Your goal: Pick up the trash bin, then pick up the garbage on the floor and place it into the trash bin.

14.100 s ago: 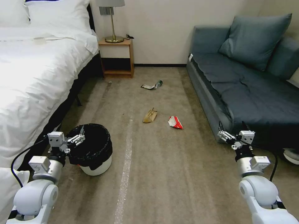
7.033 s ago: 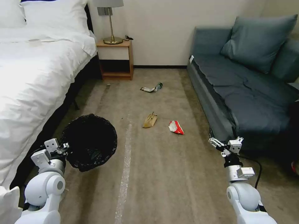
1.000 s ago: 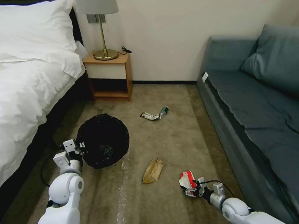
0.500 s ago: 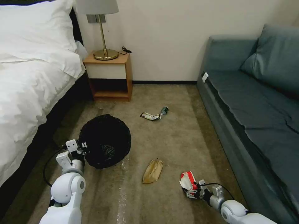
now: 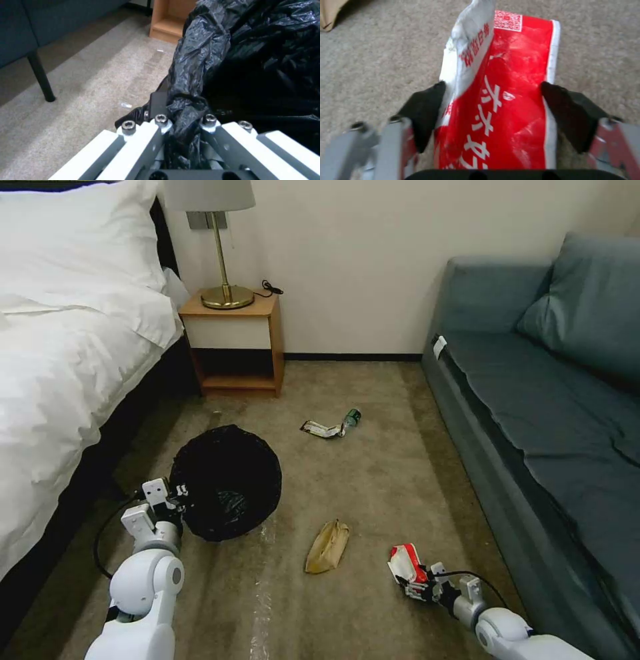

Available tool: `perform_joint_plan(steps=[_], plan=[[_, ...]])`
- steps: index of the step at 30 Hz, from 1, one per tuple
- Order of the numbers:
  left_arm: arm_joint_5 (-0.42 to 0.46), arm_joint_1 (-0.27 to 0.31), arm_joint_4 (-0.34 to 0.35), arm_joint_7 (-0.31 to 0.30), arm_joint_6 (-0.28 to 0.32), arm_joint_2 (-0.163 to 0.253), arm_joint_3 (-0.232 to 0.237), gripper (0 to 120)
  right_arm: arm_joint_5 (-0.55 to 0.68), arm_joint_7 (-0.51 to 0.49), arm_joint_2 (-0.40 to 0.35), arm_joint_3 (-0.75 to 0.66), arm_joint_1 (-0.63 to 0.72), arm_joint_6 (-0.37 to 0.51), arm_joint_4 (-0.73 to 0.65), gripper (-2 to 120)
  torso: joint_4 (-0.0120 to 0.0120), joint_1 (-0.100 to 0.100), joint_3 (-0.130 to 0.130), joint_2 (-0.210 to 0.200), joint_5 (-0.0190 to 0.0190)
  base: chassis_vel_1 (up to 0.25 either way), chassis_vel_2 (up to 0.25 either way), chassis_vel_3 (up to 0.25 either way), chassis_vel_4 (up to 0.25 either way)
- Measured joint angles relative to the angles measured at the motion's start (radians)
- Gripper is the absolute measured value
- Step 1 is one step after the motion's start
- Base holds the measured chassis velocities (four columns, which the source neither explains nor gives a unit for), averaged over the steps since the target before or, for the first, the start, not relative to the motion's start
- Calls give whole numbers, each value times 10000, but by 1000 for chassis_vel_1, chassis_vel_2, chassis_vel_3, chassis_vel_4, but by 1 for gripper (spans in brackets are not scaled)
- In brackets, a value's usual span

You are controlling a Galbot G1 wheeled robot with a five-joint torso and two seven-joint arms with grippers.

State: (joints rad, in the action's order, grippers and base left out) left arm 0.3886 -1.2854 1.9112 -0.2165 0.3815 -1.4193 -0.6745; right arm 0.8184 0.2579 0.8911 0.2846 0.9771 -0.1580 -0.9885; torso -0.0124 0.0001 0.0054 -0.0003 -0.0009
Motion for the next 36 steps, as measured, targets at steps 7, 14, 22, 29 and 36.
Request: perform_joint_plan(steps=[7, 14, 22, 29, 36], plan=[[12, 38, -7, -4, 0, 24, -8, 3, -78, -72, 47, -59, -35, -49, 78, 45, 5, 0, 1, 0, 9, 0, 0, 0, 0], [51, 98, -69, -7, 0, 68, -20, 3, -224, -69, 90, -150, -21, -127, 140, 18, 9, 0, 2, 0, 15, 0, 0, 0, 0], [54, 104, -94, -15, 0, 42, 1, 3, -375, -84, 121, -241, 32, -192, 138, 1, 6, 0, 2, 0, 10, 0, 0, 0, 0], [29, 38, -105, -21, 0, 11, 29, 3, -505, -113, 149, -331, 89, -232, 87, 1, 4, 0, 2, -1, 7, 0, 0, 0, 0], [23, 14, -106, -29, -6, 10, 20, 3, -608, -127, 113, -436, 125, -262, -96, 1, 2, 0, 3, -1, 7, 0, 0, 0, 0]])
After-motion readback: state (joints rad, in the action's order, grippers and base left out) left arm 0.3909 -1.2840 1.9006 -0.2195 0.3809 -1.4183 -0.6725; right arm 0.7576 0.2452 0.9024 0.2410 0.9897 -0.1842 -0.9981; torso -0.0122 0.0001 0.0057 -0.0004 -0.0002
